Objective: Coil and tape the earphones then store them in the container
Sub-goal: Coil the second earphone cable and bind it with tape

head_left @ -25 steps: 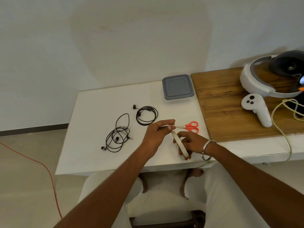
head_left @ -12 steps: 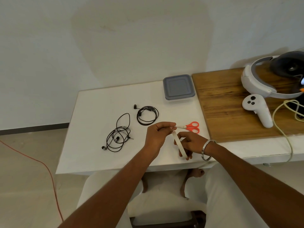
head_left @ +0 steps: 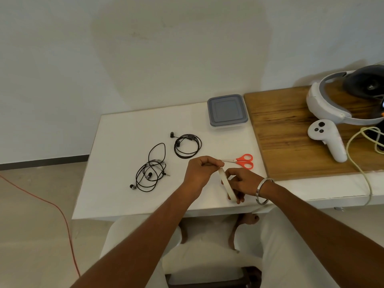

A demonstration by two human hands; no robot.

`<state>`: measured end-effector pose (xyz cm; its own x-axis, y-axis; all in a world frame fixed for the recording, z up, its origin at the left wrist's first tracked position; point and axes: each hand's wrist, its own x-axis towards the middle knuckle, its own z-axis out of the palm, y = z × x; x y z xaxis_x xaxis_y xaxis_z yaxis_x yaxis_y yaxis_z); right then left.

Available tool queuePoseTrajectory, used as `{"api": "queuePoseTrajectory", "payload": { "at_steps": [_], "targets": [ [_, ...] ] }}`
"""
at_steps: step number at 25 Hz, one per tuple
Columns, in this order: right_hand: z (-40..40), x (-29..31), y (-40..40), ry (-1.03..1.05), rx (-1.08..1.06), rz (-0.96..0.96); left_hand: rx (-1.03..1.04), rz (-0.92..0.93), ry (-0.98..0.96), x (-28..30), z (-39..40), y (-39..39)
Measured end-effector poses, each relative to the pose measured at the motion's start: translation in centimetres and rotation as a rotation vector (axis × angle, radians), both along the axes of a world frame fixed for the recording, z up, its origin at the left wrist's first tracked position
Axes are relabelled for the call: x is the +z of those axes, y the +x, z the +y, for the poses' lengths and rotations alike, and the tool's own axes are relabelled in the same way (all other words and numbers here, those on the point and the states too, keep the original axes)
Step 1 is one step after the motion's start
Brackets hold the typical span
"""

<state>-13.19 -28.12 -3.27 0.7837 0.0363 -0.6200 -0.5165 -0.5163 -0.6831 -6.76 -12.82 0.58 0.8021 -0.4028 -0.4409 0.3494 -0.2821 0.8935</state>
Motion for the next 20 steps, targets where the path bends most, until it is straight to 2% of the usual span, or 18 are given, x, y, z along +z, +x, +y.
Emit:
{"api": "queuePoseTrajectory", "payload": {
  "at_steps": [4, 8, 14, 20],
  "targets": [
    [-0.1, 0.0, 0.1, 0.017, -0.011, 0.007, -0.036, -0.096, 0.033, 0.2, -0.4, -0.2],
    [-0.2, 0.0, 0.3, 0.028, -0.015, 0.015, -0.068, -0.091, 0.051, 0.3, -0.5, -0.1],
    [-0.2, 0.7, 0.6, 0.106, -0.054, 0.060, -0.135, -0.080, -0.080, 0.3, 0.2, 0.3],
    [-0.3, 1.5, 0.3, 0.124, 0.011, 0.186, -0.163, -0.077, -0.171, 0.4, 0.6, 0.5]
  ]
}}
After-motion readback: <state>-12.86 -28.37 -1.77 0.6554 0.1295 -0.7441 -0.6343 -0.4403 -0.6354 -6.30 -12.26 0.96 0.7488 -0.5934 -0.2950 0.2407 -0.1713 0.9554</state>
